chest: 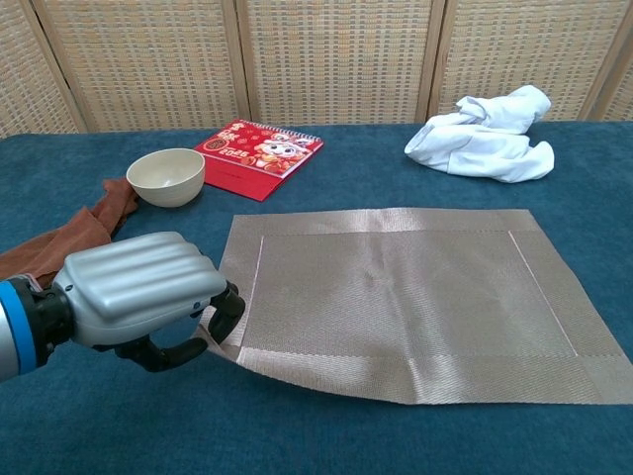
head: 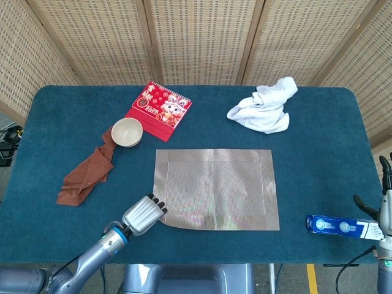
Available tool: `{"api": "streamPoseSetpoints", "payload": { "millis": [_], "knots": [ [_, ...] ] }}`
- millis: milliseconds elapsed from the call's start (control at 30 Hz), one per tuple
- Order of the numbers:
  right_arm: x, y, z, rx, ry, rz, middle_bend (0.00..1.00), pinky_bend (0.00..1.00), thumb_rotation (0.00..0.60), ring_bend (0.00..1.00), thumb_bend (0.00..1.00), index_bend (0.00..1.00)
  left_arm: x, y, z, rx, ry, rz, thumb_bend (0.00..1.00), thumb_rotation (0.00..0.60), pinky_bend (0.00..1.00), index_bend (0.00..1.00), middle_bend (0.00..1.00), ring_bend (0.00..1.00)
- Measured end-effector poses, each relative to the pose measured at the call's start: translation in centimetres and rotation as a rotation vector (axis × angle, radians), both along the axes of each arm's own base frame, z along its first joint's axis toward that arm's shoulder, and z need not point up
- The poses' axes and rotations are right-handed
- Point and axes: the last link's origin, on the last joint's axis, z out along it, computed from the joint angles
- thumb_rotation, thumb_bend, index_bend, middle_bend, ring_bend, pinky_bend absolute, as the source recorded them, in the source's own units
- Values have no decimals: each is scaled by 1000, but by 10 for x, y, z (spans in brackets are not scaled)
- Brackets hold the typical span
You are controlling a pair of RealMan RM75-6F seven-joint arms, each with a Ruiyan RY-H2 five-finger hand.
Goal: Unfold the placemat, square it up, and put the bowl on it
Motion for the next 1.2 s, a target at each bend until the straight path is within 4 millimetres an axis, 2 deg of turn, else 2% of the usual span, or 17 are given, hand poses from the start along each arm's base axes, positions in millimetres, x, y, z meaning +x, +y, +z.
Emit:
{"api": "streamPoseSetpoints", "payload": {
  "millis": [300,400,500,567,633,667,733,867,1067,1200],
  "knots": [
    [2,1,0,-1,-1,8,0,0,600,0,293,26,0,-11,4,-32,-13,-12,495,600,398,697,442,449],
    [3,1,0,-2,-2,12,0,0,600,0,293,29,-2,-12,5,-31,-10,-15,493,600,396,669,435,449],
    [4,2,1,-2,-4,16,0,0,600,0,293,33,-3,-13,7,-29,-7,-23,464,600,322,489,320,384],
    [4,2,1,-3,-5,19,0,0,600,0,293,33,-5,-13,9,-24,0,-34,402,600,192,290,151,244],
    [5,2,1,-4,-7,21,0,0,600,0,293,33,-8,-12,12,-16,7,-41,344,600,87,143,40,115],
    [5,2,1,-4,-7,22,0,0,600,0,293,33,-10,-12,14,-10,12,-42,321,600,42,77,7,53],
    [6,3,1,-4,-8,27,0,0,600,0,293,33,-13,-12,17,3,15,-36,283,600,6,17,0,6],
    [8,4,0,-2,-7,35,0,0,600,0,293,33,-19,-12,25,25,6,-1,199,600,0,0,0,0],
    [12,6,-1,1,-7,49,0,0,600,0,293,33,-22,-13,33,39,-31,42,190,600,0,0,0,0],
    [13,8,-1,5,-4,53,0,0,600,0,293,49,-29,-7,42,75,-71,86,179,600,0,0,0,0]
  ]
}}
